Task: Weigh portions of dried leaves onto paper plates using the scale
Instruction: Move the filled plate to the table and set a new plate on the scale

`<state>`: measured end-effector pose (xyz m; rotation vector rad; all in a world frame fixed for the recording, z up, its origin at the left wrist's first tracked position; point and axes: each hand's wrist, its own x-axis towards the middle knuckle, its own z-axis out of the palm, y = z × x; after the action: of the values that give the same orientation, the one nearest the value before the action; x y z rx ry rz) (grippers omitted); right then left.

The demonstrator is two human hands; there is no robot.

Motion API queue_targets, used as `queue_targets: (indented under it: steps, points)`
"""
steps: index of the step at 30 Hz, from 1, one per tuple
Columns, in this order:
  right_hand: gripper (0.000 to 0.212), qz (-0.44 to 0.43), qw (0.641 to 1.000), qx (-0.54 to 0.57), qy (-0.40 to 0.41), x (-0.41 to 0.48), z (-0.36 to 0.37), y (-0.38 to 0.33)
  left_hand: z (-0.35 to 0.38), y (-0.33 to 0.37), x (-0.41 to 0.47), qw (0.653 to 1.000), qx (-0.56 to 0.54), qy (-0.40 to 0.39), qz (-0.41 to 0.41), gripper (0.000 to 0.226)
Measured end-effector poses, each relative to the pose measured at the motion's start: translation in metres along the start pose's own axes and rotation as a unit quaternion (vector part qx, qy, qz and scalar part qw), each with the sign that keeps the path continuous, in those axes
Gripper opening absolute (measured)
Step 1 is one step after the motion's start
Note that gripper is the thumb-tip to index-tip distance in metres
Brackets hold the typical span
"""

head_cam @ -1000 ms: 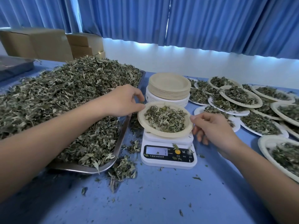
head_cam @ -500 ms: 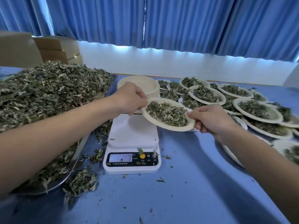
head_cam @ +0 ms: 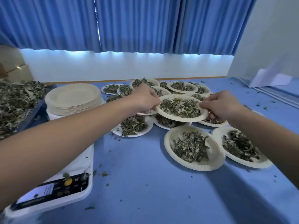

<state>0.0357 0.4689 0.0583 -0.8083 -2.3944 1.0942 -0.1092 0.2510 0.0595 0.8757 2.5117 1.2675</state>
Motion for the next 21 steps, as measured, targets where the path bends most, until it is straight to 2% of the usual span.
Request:
queue_targets:
  steps: [7, 9, 13, 15, 17, 19, 21]
  points:
    - [0.022, 0.061, 0.995, 0.066, 0.051, 0.046, -0.009, 0.01, 0.025, 0.031, 0.05, 0.997, -0.054, 0.021, -0.045, 0.008]
    - [0.024, 0.082, 0.991, 0.082, 0.066, 0.061, -0.003, 0.006, 0.025, 0.035, 0.063, 0.994, -0.079, 0.04, -0.067, 0.016]
    - [0.024, 0.115, 0.985, 0.102, 0.076, 0.08, 0.019, -0.002, 0.03, 0.036, 0.074, 0.97, -0.204, 0.087, -0.099, 0.029]
    - [0.022, 0.12, 0.982, 0.124, 0.079, 0.084, 0.029, -0.003, 0.033, 0.031, 0.073, 0.963, -0.235, 0.099, -0.09, 0.025]
    - [0.018, 0.097, 0.989, 0.066, 0.086, 0.085, 0.036, -0.007, 0.032, 0.024, 0.069, 0.965, -0.232, 0.103, -0.068, 0.015]
    - [0.025, 0.056, 0.992, -0.009, 0.109, 0.083, 0.042, -0.013, 0.029, 0.018, 0.063, 0.969, -0.222, 0.099, -0.049, 0.017]
    - [0.023, 0.02, 0.989, -0.057, 0.138, 0.076, 0.046, -0.022, 0.024, 0.013, 0.058, 0.973, -0.208, 0.093, -0.027, 0.023]
